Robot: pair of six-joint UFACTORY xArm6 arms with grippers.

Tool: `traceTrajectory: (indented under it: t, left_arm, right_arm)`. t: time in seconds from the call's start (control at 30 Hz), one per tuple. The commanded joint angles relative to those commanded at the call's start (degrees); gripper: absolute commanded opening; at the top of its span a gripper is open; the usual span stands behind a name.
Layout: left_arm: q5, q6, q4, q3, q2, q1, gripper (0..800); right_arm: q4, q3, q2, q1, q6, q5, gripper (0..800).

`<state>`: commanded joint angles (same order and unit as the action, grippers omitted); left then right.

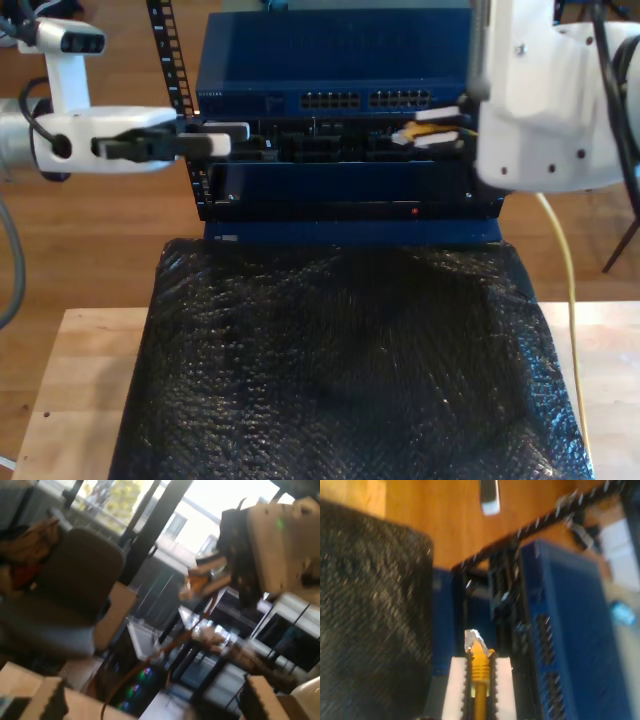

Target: Grab the cable and plug it in

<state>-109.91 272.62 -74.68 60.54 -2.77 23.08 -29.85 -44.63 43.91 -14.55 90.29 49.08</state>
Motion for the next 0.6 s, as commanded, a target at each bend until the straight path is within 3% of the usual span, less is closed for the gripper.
traceTrajectory:
  t: [0.27, 0.6]
  left_arm:
    - [5.3, -2.2, 10.9, -0.2, -5.0, 0.4, 799]
    - [5.8, -5.1, 27.4, -0.4, -11.1, 0.8, 800]
  right_arm:
    - [-0.1, -2.5, -3.7, 8.4, -0.7, 8.1, 0]
    - [0.8, -4.8, -8.4, 9.2, -3.3, 12.2, 0]
